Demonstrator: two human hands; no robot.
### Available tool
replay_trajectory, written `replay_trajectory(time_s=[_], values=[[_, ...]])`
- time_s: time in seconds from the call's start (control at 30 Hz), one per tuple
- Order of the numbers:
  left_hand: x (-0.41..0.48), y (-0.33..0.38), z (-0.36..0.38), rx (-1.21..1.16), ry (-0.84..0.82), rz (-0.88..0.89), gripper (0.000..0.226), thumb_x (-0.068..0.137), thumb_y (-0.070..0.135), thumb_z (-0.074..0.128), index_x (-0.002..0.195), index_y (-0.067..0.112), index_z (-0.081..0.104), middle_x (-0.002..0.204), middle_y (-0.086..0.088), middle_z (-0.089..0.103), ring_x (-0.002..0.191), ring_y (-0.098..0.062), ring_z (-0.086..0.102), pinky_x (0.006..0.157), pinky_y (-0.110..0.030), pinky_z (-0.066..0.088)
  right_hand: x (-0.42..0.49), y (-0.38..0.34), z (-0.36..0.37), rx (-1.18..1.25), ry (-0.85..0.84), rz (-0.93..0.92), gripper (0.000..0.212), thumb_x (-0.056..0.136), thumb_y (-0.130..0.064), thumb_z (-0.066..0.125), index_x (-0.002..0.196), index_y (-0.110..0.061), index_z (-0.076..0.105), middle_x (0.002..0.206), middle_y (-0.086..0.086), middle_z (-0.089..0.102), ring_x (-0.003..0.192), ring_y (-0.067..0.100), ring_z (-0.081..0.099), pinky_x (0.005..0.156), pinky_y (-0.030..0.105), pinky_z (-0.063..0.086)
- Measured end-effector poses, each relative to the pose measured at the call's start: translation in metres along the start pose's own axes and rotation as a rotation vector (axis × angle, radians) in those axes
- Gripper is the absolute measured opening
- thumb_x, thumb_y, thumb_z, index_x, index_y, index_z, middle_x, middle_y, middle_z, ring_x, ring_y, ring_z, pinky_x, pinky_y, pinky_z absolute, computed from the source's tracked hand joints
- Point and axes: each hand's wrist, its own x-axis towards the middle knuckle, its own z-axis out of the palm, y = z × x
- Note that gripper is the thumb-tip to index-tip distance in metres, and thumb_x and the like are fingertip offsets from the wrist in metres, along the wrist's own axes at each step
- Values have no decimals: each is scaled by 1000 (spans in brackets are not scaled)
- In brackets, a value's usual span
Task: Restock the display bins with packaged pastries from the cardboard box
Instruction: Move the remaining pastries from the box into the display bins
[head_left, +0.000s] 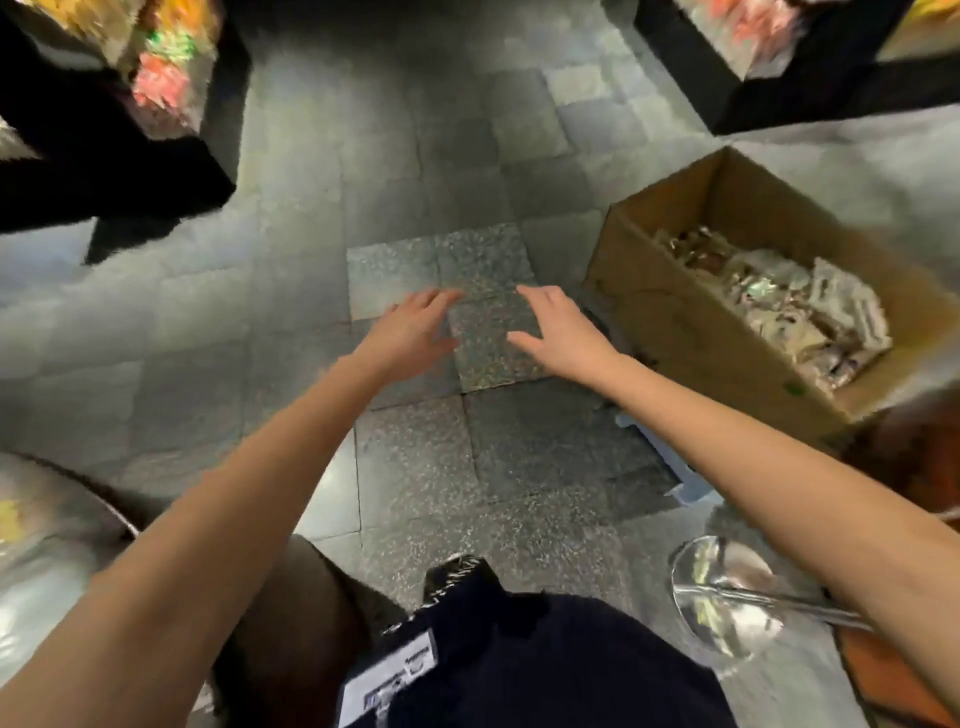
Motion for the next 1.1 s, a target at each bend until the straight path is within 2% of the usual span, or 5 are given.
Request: replay_trajectory(time_s=[0.23,0.53,0.77,0.87,1.1], values=[[150,76,27,27,-153,273,67,94,24,61,152,16,29,147,-16,39,136,-35,36,109,-48,34,-4,125,-41,66,79,356,69,99,-40,52,154,-17,18,152,12,28,137,35,32,109,50,36],[332,129,42,10,-348,441,60,99,29,53,152,22,26,152,-4,34,139,-26,32,111,-46,34,36,234,-93,171,182,693,67,98,-40,52,154,-17,22,153,13,30,138,33,35,111,48,36],[428,167,60,50,-433,544,60,99,31,55,151,21,28,153,-7,35,140,-28,32,111,-45,35,58,291,-112,260,223,836,64,99,-35,53,153,-16,24,154,12,27,134,32,41,108,42,40],[455,181,74,48,-474,580,59,99,30,54,151,21,29,151,-8,37,138,-28,34,110,-45,36,66,319,-114,306,240,877,65,98,-34,54,153,-17,24,154,15,27,132,33,44,109,44,39],[529,205,108,41,-555,508,58,99,25,55,151,22,29,149,-8,38,137,-29,35,110,-45,36,97,405,-123,341,197,895,64,99,-33,53,152,-13,25,153,15,29,131,32,45,110,42,37]])
